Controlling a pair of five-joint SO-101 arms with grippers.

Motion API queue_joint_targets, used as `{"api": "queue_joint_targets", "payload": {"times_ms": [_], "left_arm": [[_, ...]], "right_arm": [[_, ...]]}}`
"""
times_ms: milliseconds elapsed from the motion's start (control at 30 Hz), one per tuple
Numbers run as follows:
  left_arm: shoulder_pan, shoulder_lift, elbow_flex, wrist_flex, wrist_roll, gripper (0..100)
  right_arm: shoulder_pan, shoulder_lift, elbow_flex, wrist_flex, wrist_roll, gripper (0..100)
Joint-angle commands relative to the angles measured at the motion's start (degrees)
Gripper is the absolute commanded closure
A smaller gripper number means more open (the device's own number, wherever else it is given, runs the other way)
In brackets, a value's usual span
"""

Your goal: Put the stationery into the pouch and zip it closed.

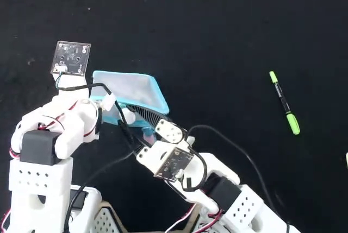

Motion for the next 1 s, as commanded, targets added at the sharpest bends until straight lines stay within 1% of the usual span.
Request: {"api": "queue_joint_targets", "payload": {"times_ms": [0,333,433,500,567,633,900,967], "left_arm": [[0.31,-0.18,-2.59,-0.18,0.26,97],[0.31,-0.18,-2.59,-0.18,0.26,97],[0.31,-0.18,-2.59,-0.18,0.26,97],[0.31,-0.18,-2.59,-0.18,0.26,97],[0.31,-0.18,-2.59,-0.18,0.26,97],[0.31,-0.18,-2.59,-0.18,0.26,97],[0.31,-0.18,-2.59,-0.09,0.26,97],[0.31,-0.18,-2.59,-0.09,0.26,97]], "right_arm": [[0.09,0.04,0.22,0.79,0.09,93.5],[-0.26,-0.04,-0.4,1.05,0.09,93.0],[-0.26,-0.04,-0.75,1.67,0.0,87.7],[-0.26,-0.04,-2.59,5.45,-2.37,85.5],[-0.26,-0.04,-5.49,9.85,-5.54,85.2],[-0.18,-0.04,-8.04,12.84,-7.03,85.1],[0.09,-0.66,-10.77,14.33,-7.21,85.3],[0.53,-0.66,-13.32,16.35,-7.21,85.4]]}}
